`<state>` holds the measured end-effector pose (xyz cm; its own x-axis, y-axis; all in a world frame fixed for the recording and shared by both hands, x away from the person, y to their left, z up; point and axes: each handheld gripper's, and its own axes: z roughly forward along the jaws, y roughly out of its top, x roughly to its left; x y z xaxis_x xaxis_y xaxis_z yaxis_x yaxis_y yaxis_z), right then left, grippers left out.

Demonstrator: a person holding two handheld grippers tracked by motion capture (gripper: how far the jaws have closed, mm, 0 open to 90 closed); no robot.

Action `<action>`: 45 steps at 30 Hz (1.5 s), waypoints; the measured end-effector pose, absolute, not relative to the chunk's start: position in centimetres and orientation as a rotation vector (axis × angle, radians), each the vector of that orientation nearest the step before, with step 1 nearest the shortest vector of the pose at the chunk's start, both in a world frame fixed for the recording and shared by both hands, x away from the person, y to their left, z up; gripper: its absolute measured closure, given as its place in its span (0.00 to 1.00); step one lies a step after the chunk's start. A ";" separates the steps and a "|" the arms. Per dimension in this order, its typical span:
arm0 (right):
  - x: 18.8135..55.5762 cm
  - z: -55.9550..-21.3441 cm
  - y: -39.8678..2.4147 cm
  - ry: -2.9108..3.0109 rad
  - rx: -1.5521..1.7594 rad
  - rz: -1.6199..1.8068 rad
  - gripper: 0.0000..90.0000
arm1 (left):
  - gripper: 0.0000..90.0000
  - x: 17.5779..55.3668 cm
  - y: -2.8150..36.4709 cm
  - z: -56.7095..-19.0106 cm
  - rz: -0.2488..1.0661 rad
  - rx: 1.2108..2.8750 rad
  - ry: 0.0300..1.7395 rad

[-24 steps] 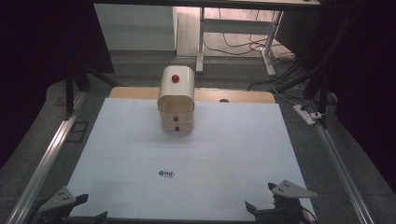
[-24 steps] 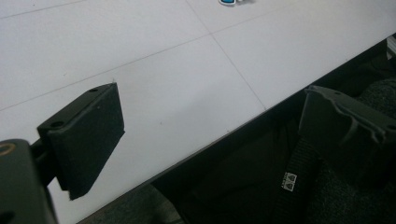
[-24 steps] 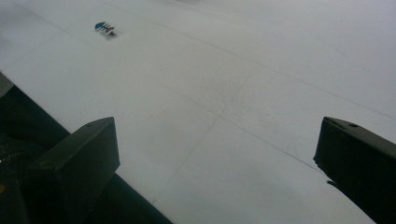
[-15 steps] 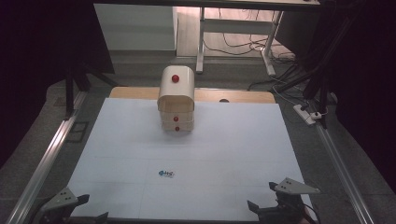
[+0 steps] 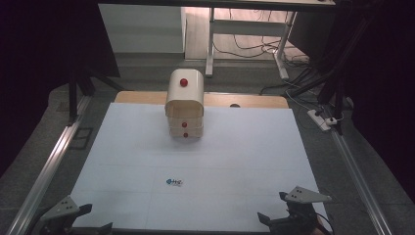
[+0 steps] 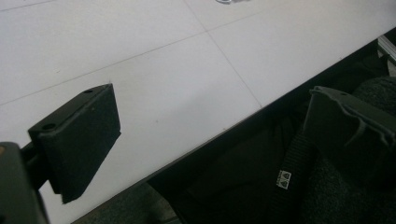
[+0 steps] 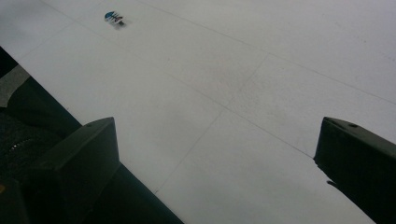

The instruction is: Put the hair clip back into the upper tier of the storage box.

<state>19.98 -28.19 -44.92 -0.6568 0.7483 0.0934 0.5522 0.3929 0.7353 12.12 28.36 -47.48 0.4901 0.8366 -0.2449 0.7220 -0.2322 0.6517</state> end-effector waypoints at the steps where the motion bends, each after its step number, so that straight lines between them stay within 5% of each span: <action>1: 20.0 -44.9 -28.2 2.400 1.147 1.120 0.00 | 0.04 12.1 28.4 -47.5 0.201 2.005 1.285; 45: 20.2 -45.1 -27.9 2.464 1.122 1.107 0.00 | 0.03 15.9 24.8 -47.2 0.185 2.097 1.097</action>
